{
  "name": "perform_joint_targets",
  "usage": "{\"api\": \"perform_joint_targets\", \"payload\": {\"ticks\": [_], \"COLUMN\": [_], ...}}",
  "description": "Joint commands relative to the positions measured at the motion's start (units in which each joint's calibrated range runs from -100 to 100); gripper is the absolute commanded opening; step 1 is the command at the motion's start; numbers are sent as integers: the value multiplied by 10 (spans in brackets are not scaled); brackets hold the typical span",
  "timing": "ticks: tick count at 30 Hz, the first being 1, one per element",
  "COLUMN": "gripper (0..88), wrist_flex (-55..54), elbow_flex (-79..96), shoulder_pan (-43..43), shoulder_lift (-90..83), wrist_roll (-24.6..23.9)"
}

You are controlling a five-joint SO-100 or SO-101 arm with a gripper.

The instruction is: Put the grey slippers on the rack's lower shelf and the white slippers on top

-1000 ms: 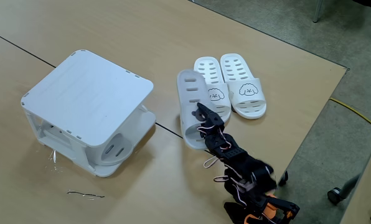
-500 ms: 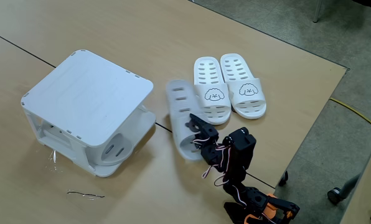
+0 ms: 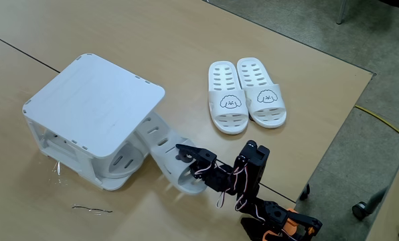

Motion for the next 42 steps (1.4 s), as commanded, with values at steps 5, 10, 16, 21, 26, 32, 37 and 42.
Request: {"api": "perform_joint_targets", "payload": {"ticks": [5,10,16,21,26,32,37,42], "gripper": [6,6,6,6,6,6,6,6], "wrist_flex": [57,225,424,533,534,603,622,622], "elbow_flex": [-67,-209,-399,-519,-691,-894,-1021,-1065], "shoulder_pan": [2,1,1,2,20,49,53,47], "shoulder_lift": [-3,-7,-3,28,170,280,370,399], "wrist_roll": [4,4,4,4,4,4,4,4]}}
